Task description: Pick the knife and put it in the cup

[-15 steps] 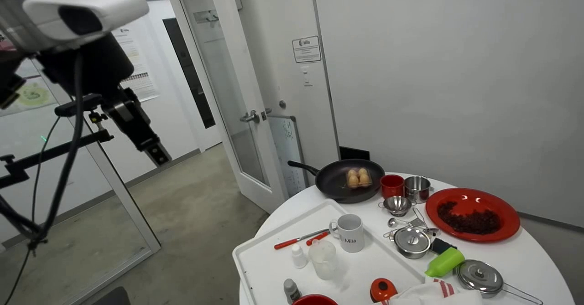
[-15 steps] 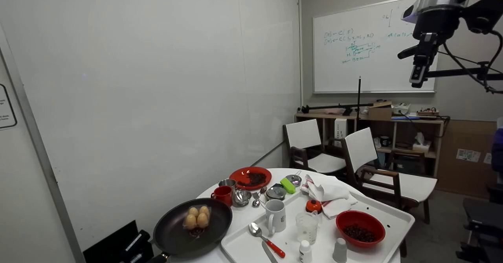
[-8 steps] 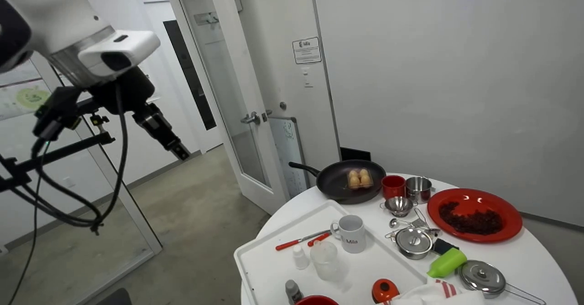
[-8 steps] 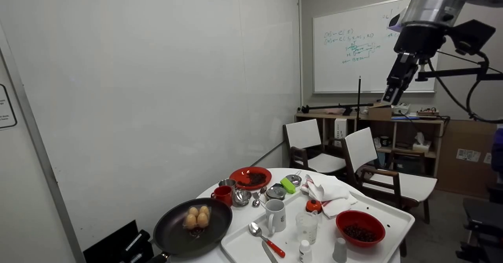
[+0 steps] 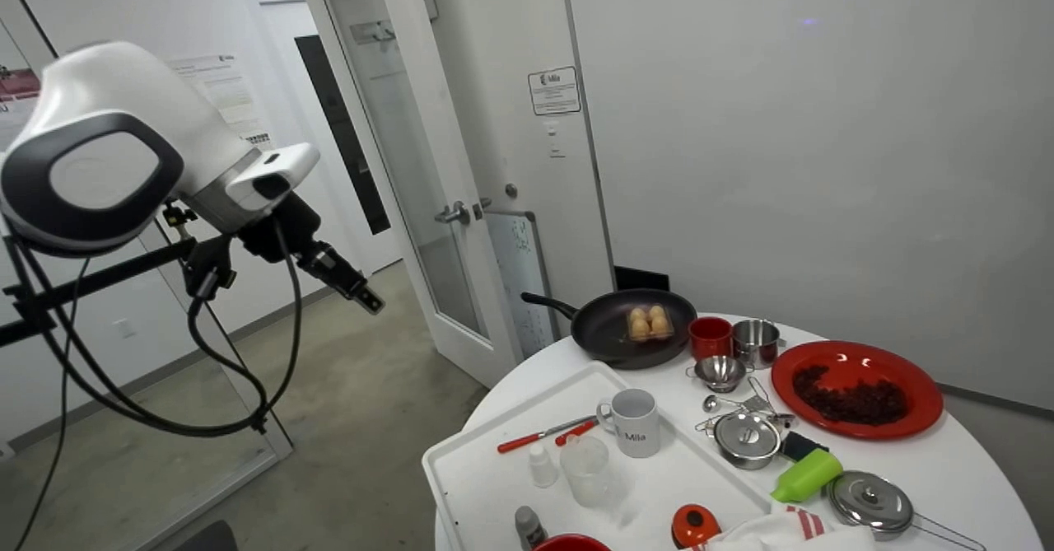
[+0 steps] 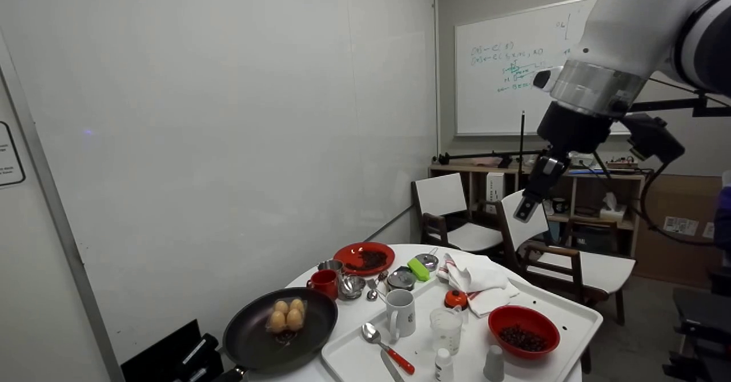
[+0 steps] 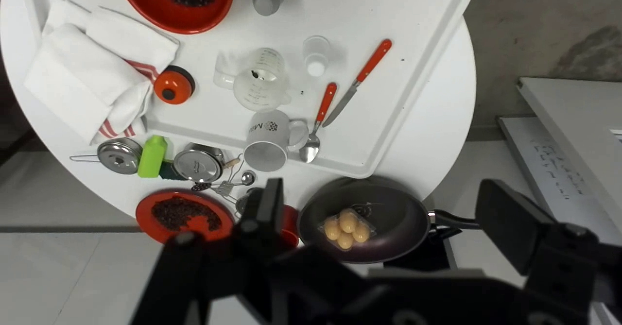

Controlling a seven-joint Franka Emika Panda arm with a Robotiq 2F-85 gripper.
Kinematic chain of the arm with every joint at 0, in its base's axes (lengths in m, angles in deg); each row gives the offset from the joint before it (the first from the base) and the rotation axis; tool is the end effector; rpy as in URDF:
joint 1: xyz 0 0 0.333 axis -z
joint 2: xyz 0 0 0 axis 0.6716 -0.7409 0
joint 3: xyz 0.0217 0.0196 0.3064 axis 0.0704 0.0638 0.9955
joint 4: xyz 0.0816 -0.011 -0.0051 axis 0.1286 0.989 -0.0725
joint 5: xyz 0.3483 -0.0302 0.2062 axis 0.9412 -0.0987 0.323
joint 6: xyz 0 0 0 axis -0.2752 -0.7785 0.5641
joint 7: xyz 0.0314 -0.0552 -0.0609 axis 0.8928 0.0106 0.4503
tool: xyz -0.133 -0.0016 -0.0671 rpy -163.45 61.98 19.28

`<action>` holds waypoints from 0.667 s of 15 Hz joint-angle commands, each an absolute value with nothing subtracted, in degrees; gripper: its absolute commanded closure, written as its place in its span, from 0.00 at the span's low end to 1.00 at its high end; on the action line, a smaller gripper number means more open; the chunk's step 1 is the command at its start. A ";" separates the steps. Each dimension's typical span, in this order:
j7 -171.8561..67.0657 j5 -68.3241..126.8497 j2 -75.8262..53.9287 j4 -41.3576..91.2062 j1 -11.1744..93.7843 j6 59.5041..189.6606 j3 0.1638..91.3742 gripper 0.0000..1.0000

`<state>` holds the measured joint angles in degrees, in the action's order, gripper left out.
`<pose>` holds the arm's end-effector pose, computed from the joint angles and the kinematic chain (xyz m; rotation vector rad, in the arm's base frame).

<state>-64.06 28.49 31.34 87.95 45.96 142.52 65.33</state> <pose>0.4303 0.0806 0.3464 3.0135 -0.0435 0.6229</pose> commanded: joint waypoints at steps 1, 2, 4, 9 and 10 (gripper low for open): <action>-72.39 17.86 22.34 82.20 51.28 143.22 71.33 0.00; -73.48 15.84 20.27 80.49 51.40 141.43 71.75 0.00; -72.10 17.44 23.47 83.69 48.21 142.60 68.65 0.00; -72.55 16.23 20.36 81.47 48.36 142.46 68.44 0.00; -72.55 16.22 20.36 81.46 48.35 142.45 68.47 0.00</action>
<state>-71.75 17.48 20.56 81.55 50.88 142.72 71.13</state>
